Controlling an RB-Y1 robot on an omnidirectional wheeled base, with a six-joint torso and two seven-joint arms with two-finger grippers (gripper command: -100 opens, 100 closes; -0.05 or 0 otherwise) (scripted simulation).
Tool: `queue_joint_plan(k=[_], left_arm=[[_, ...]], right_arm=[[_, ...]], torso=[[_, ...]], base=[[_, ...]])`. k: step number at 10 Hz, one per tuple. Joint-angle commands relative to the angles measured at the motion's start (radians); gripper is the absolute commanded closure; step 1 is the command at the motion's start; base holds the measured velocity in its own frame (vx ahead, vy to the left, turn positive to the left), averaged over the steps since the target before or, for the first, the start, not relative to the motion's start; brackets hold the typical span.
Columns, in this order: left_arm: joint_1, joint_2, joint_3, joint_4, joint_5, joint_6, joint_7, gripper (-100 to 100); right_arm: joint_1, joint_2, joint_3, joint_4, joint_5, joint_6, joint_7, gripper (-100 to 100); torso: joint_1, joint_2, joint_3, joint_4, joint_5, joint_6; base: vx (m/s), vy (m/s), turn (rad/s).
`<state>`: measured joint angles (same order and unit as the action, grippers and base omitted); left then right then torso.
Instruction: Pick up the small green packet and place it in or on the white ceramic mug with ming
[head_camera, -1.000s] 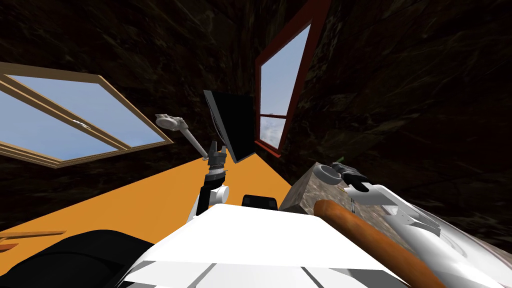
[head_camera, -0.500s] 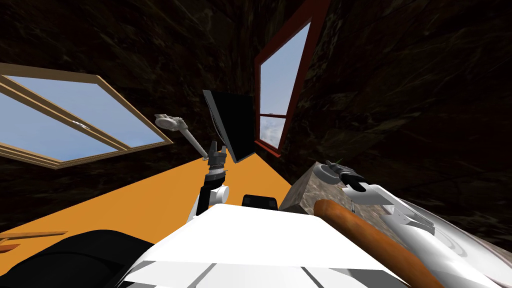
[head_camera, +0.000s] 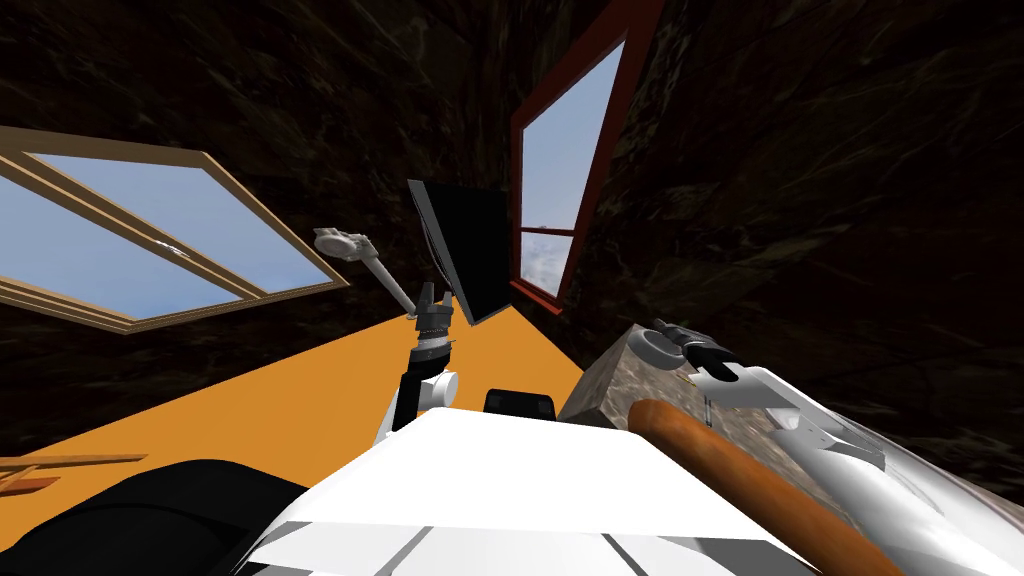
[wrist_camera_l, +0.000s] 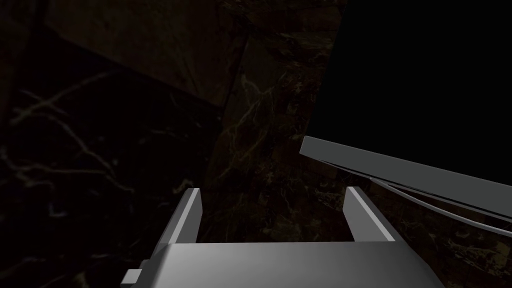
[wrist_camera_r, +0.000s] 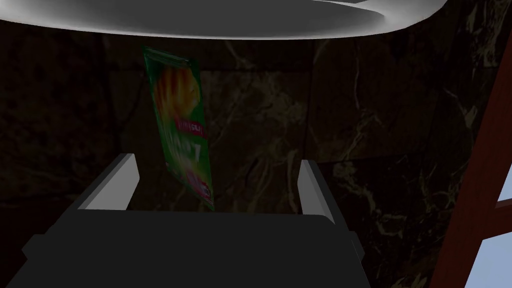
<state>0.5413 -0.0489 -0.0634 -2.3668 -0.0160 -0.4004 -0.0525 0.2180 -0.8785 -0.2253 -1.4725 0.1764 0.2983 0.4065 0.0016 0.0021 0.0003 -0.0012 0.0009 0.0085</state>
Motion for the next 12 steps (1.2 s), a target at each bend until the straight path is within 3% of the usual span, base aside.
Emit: queue_joint_plan(k=[1,6,7,8,12], left_arm=[[0.000,0.000,0.000,0.000,0.000,0.000,0.000,0],[0.000,0.000,0.000,0.000,0.000,0.000,0.000,0],[0.000,0.000,0.000,0.000,0.000,0.000,0.000,0],[0.000,0.000,0.000,0.000,0.000,0.000,0.000,0],[0.000,0.000,0.000,0.000,0.000,0.000,0.000,0]], right_arm=[[0.007,-0.030,0.001,-0.018,-0.027,0.026,-0.006,-100],[0.028,-0.129,0.004,-0.077,-0.113,0.102,-0.025,-100],[0.019,-0.117,0.006,-0.059,-0.102,0.083,-0.021,-100],[0.020,-0.121,0.007,-0.060,-0.105,0.088,-0.022,0],[0.020,-0.120,0.007,-0.060,-0.105,0.087,-0.022,0]], torso=[[0.000,0.000,0.000,0.000,0.000,0.000],[0.000,0.000,0.000,0.000,0.000,0.000],[0.000,0.000,0.000,0.000,0.000,0.000],[0.000,0.000,0.000,0.000,0.000,0.000],[0.000,-0.001,-0.001,0.000,0.000,0.000]], base=[[-0.029,0.000,0.038],[-0.023,0.003,0.035],[-0.014,-0.001,0.012],[0.000,0.000,0.000],[0.000,0.000,0.000]])
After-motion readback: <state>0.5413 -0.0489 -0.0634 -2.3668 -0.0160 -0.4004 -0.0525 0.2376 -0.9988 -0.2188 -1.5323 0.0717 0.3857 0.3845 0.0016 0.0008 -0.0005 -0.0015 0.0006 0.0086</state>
